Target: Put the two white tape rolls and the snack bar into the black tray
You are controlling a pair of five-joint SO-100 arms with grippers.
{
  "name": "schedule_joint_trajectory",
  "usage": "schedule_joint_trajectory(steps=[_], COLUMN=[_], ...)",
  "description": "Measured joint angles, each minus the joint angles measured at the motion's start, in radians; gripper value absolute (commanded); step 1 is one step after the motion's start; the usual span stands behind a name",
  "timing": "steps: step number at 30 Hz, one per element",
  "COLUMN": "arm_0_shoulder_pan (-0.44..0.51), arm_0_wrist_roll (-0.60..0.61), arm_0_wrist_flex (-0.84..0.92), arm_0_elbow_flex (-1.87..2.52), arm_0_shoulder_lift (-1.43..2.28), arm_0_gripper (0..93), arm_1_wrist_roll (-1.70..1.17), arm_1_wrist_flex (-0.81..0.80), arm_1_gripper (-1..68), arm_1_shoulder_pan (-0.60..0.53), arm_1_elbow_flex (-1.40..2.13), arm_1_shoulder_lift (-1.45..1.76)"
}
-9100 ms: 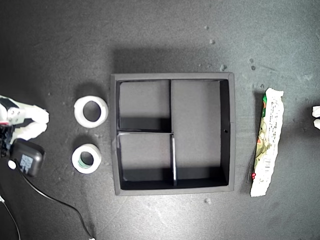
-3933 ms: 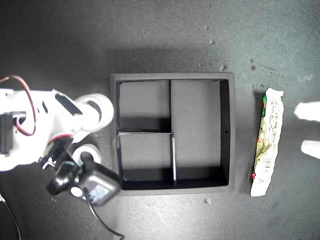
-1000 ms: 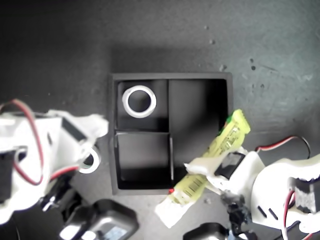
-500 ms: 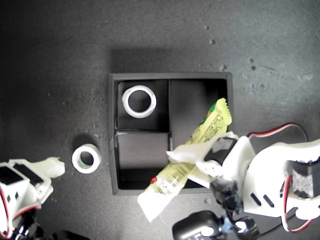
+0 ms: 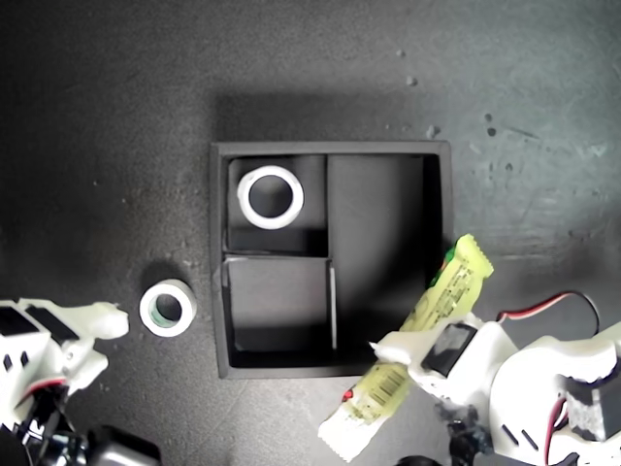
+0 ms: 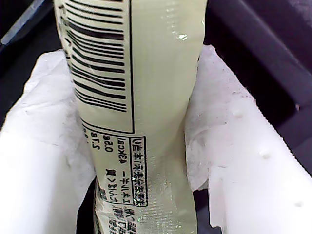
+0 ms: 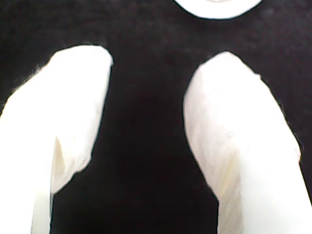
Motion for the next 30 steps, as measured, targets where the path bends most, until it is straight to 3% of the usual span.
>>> schedule_joint_trajectory(steps=[14,25,30], arm_0_shoulder_pan=[-0.002,0.031,0.044], arm_0_wrist_roll=[-0.021,-0.046,-0.051], arm_0_wrist_flex=[-0.018,-0.018,-0.031], arm_0_elbow_flex=[0.000,0.000,0.000], arm_0_shoulder_lift=[-0.018,-0.021,-0.034], arm_0_gripper=[11.2,10.9,10.9], arm_1_wrist_roll=[0.000,0.212,0.081], arm_1_wrist_flex=[-0.130,-0.003,0.000], arm_1_gripper=[2.6,0.0,0.0], arm_1_shoulder_pan=[0.144,0.216,0.242], arm_1_elbow_flex=[-0.044,-0.098,-0.098], arm_1_shoulder_lift=[0.000,0.000,0.000])
